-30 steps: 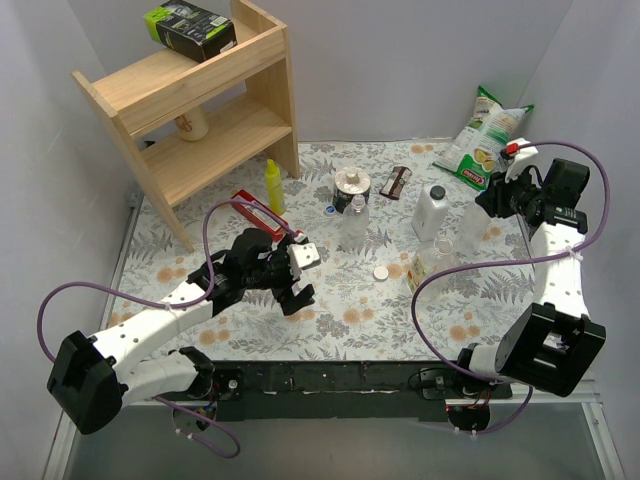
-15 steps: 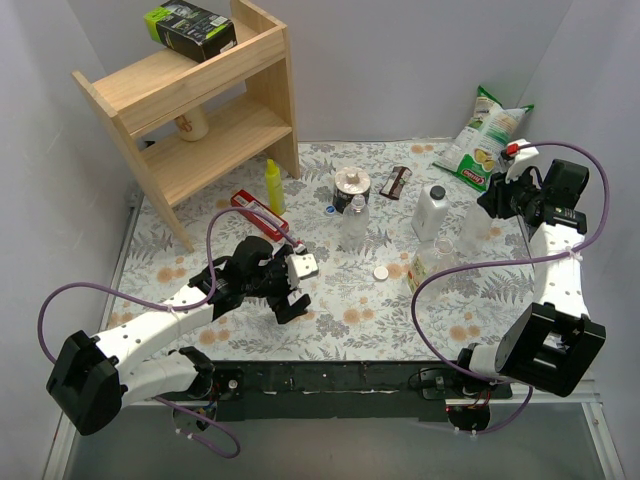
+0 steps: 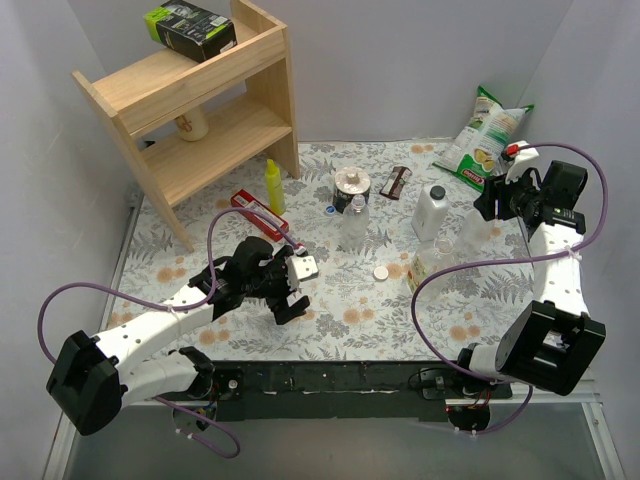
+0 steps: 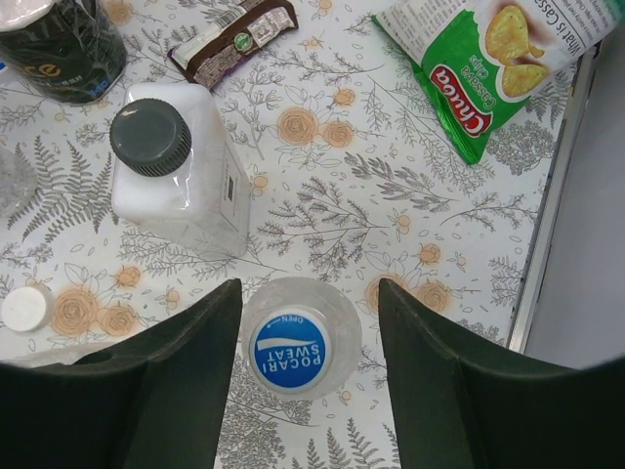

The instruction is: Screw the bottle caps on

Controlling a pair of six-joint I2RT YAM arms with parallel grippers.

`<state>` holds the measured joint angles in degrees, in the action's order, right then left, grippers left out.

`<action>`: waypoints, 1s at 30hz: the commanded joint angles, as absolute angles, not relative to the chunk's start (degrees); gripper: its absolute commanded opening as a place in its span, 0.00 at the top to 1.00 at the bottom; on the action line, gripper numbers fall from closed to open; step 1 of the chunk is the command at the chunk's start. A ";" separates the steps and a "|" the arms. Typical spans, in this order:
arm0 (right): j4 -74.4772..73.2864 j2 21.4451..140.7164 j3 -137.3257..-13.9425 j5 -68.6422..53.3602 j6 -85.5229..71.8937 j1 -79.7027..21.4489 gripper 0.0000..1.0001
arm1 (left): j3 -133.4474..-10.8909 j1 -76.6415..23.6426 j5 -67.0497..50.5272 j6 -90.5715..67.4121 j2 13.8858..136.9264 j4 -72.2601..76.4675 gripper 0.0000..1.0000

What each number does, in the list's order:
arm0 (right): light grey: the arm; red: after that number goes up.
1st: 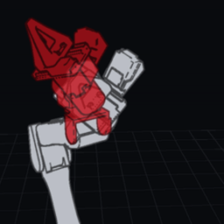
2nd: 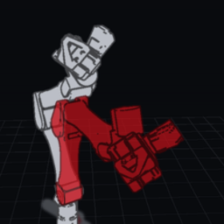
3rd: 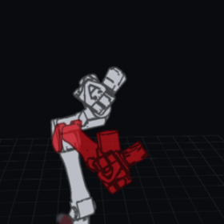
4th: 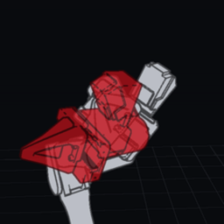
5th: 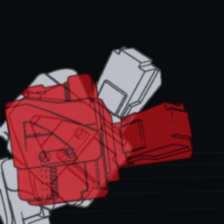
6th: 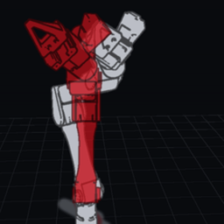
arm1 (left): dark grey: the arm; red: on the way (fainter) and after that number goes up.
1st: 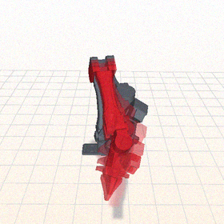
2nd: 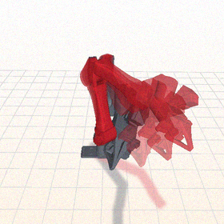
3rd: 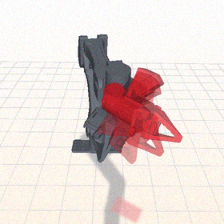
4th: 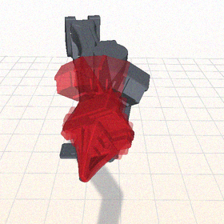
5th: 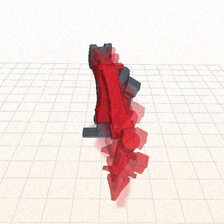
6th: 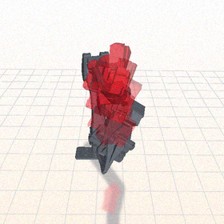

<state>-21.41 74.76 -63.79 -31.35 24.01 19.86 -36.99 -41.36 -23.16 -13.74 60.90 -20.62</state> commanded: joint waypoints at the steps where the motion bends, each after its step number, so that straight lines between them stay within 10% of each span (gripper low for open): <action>1: -19.60 73.66 -63.90 -30.85 23.91 19.95 0.34 | -36.91 -41.04 -22.85 -12.39 59.68 -21.01 0.02; 12: -19.17 70.85 -66.18 -31.99 21.89 19.95 0.09 | -35.95 -41.04 -22.77 -11.95 58.98 -20.39 0.02; 21: -37.45 64.86 -71.98 -60.69 29.41 18.90 0.14 | -39.80 -42.01 -18.64 -13.35 60.98 -25.13 0.02; 30: -45.97 59.25 -65.14 -61.62 41.22 14.95 0.13 | -42.45 -42.36 -20.04 -14.33 61.96 -28.83 0.02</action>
<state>-41.12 62.24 -68.40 -59.37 36.58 17.26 -40.27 -42.04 -19.49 -13.87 62.57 -27.66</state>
